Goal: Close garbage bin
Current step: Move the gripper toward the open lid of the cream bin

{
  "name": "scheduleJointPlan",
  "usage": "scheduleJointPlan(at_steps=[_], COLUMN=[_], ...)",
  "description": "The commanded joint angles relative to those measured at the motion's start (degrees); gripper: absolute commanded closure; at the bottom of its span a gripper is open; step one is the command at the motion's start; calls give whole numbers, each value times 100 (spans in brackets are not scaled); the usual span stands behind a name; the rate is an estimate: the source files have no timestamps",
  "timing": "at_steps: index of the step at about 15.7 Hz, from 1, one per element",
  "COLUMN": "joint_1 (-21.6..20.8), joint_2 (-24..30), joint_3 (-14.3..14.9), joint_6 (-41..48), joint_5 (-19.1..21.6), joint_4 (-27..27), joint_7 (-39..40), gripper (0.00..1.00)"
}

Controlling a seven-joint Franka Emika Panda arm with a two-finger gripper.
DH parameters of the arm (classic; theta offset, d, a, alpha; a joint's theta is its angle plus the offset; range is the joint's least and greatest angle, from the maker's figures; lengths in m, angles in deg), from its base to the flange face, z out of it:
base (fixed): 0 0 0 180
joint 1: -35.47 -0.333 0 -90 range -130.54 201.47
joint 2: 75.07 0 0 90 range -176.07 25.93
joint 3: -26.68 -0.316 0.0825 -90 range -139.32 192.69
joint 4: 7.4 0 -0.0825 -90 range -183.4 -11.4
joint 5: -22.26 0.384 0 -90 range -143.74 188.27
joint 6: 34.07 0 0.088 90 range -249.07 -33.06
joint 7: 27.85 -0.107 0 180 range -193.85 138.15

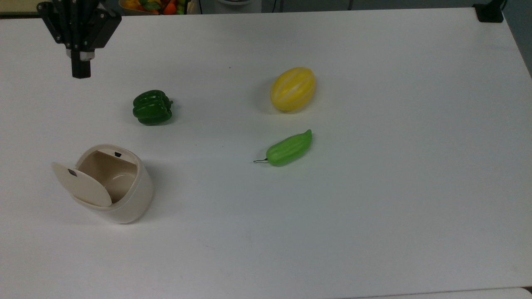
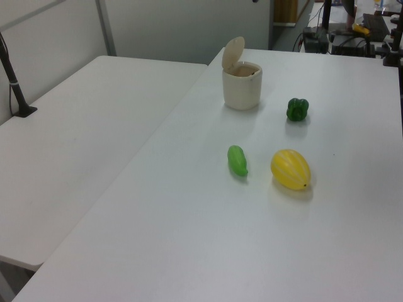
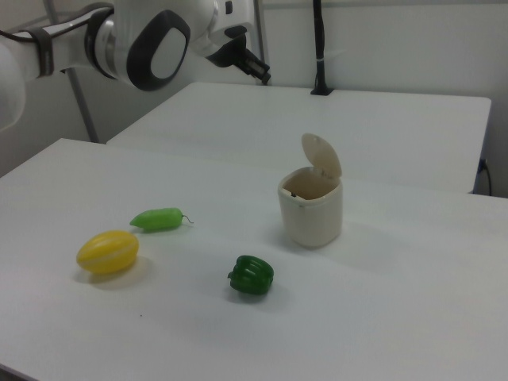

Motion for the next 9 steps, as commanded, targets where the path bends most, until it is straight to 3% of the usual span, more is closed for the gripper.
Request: scheduleJointPlan(at_steps=[1,6,9], joint_1=[-53,0,88], joint_2=[-503,-1198,-1400], joint_3=[23,32,41], joint_6=[-655,-1824,-1931], joint_5=[68,33,24], joint_4=[370,732,741], joint_7=[-197,-374,-374], gripper=[100,100,100])
